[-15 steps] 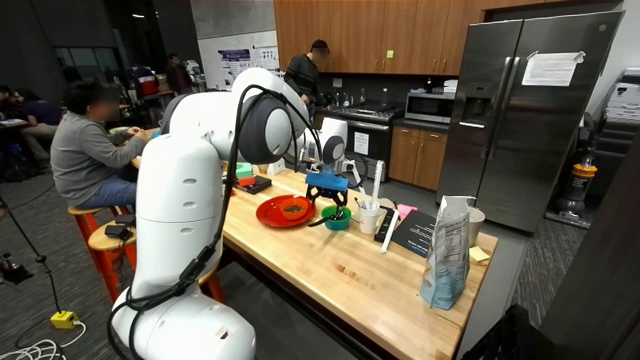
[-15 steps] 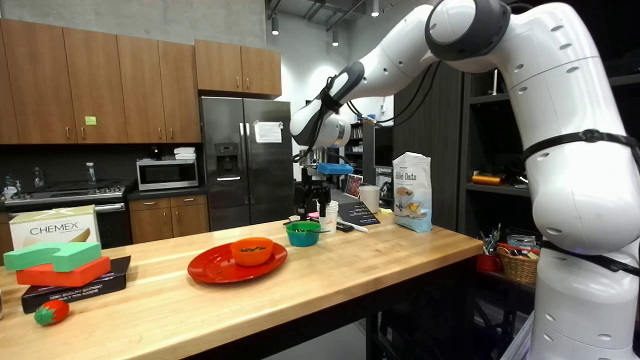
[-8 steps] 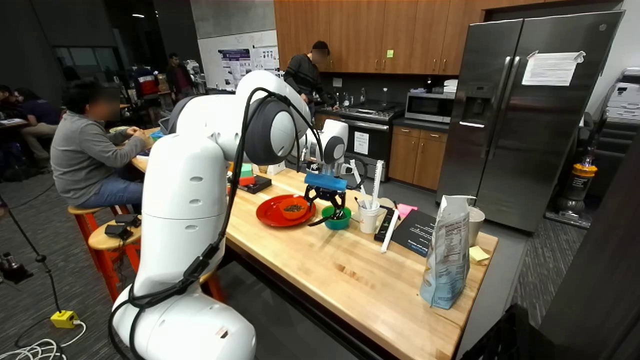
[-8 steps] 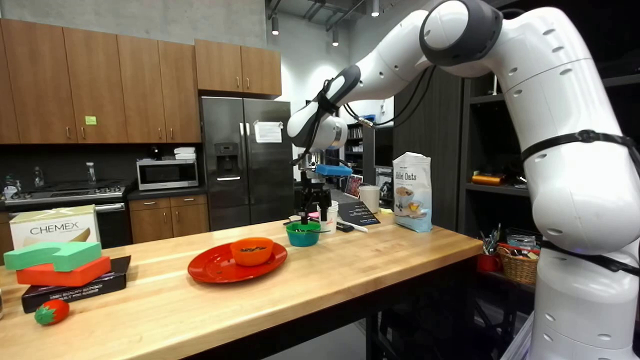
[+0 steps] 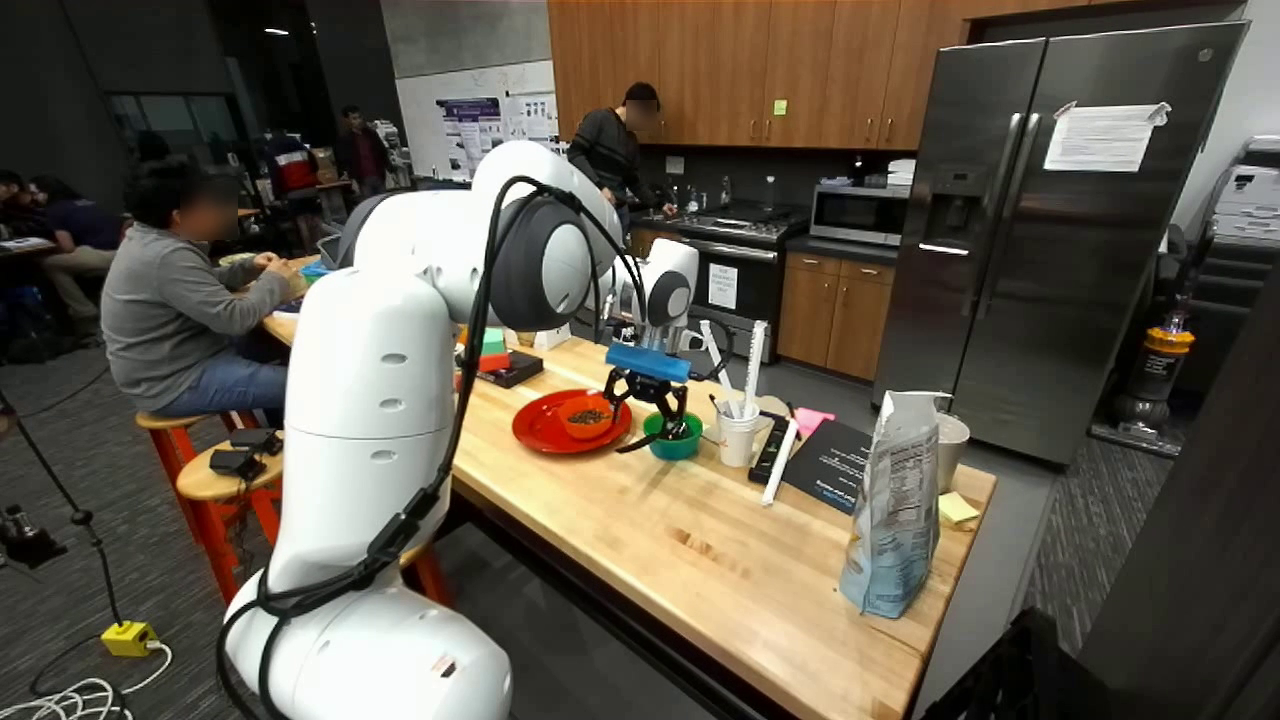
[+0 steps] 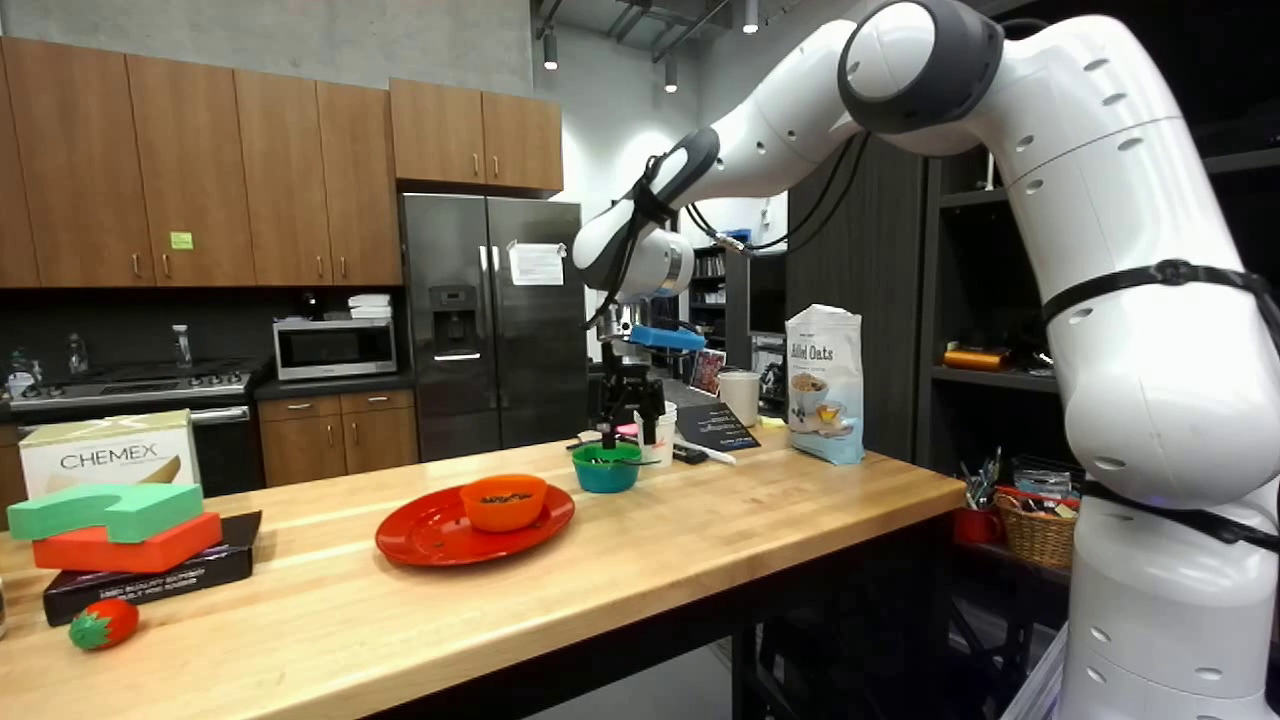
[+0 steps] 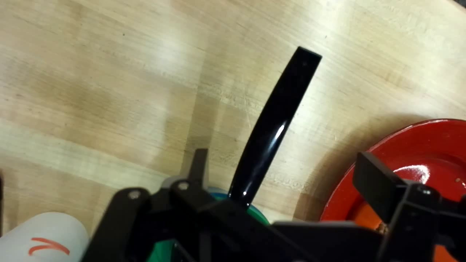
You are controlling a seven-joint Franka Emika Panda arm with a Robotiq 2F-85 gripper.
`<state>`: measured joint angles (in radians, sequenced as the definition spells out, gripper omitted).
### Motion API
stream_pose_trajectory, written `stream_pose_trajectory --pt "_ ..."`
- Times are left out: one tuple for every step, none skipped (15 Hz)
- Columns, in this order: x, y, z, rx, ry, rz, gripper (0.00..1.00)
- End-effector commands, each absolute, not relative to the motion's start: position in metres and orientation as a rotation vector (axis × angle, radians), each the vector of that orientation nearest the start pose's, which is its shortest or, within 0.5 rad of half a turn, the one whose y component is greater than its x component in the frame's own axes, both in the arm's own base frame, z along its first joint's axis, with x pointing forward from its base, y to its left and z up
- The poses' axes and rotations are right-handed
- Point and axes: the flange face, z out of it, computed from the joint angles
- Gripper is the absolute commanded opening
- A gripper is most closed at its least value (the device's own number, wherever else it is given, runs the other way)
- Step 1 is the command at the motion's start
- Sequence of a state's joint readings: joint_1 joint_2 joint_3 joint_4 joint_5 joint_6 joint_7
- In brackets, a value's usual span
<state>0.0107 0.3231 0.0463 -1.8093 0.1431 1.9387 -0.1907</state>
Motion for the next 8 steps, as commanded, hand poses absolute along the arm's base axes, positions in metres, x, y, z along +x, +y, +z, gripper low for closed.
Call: stream_pose_trajectory --pt "0.615 0.044 0.349 -2.919 -0.233 0.295 1.0" --pt "0.615 0.045 0.346 -2.914 -0.226 0.301 1.0" --pt "0.615 0.045 0.343 -2.917 -0.219 0.314 1.0" --pt "0.615 0.045 0.338 -2.922 -0.213 0.328 1.0" --pt "0.615 0.044 0.335 -2.93 -0.209 0.338 1.0" --pt "0.616 0.044 0.331 -2.939 -0.205 0.35 1.0" --pt "0.616 0.044 0.327 -2.947 -0.197 0.362 1.0" --pt "0.617 0.043 0.323 -2.952 -0.189 0.37 1.0"
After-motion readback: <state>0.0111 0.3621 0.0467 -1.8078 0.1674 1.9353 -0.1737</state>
